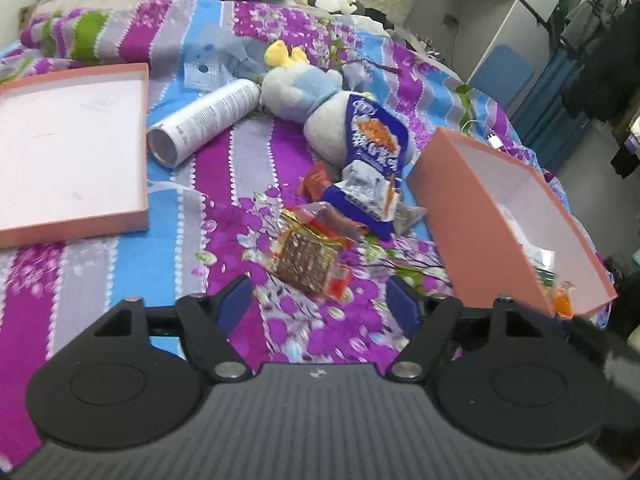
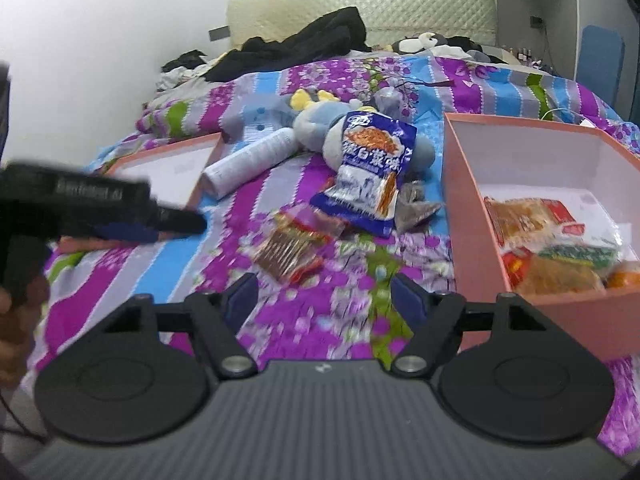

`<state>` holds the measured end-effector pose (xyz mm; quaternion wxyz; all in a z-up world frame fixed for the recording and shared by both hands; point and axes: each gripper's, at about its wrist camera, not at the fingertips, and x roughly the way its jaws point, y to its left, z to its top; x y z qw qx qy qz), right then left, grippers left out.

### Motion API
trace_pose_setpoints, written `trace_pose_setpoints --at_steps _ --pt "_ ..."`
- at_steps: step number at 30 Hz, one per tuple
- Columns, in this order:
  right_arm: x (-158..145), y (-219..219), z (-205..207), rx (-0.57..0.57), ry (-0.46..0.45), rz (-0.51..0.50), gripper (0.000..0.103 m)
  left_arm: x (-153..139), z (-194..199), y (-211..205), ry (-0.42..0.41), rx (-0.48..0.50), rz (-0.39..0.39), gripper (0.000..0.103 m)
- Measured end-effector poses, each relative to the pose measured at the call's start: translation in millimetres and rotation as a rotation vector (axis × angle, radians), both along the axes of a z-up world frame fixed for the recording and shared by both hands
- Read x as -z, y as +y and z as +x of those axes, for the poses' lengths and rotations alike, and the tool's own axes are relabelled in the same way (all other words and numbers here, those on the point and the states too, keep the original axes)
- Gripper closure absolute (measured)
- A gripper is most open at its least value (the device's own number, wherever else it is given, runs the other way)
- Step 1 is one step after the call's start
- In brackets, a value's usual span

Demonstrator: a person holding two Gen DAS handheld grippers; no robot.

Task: Organize snacks
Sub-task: 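Grasp the brown strips packet with the left tool while the right tool grasps the blue packet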

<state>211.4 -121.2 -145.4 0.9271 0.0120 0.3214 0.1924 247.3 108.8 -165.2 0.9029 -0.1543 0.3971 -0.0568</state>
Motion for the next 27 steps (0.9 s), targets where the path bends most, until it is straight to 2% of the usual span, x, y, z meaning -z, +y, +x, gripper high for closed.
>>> trace_pose_setpoints --at_steps 4,7,13,18,21,24,25,27 --pt "10.9 6.3 41.2 0.037 0.008 0.017 0.028 30.6 26.7 5.3 0.024 0.043 0.02 0.022" --pt "18.7 11.9 69.6 0.044 0.009 0.028 0.028 43.6 38.0 5.5 -0.001 0.043 0.06 0.014" --pt "34.4 23.9 121.0 0.076 0.023 0.045 0.028 70.8 69.4 2.5 -0.007 0.141 0.042 0.012" --pt "46.8 25.7 161.1 0.093 0.04 0.049 0.028 85.4 86.2 -3.8 -0.044 0.242 0.067 0.012" --pt "53.8 30.6 178.2 0.102 0.057 0.048 0.028 88.8 87.5 -7.4 -0.087 0.267 0.073 0.013" --pt "60.9 35.1 192.5 0.099 0.066 0.042 0.023 96.3 93.7 -13.5 -0.073 0.295 0.076 0.013" --pt "63.2 36.3 196.3 0.108 0.067 0.031 0.018 99.9 96.2 -14.6 -0.063 0.304 0.068 0.014" --pt "69.0 37.1 206.3 0.118 0.085 0.019 0.018 105.1 98.0 -17.1 -0.055 0.308 0.069 0.017"
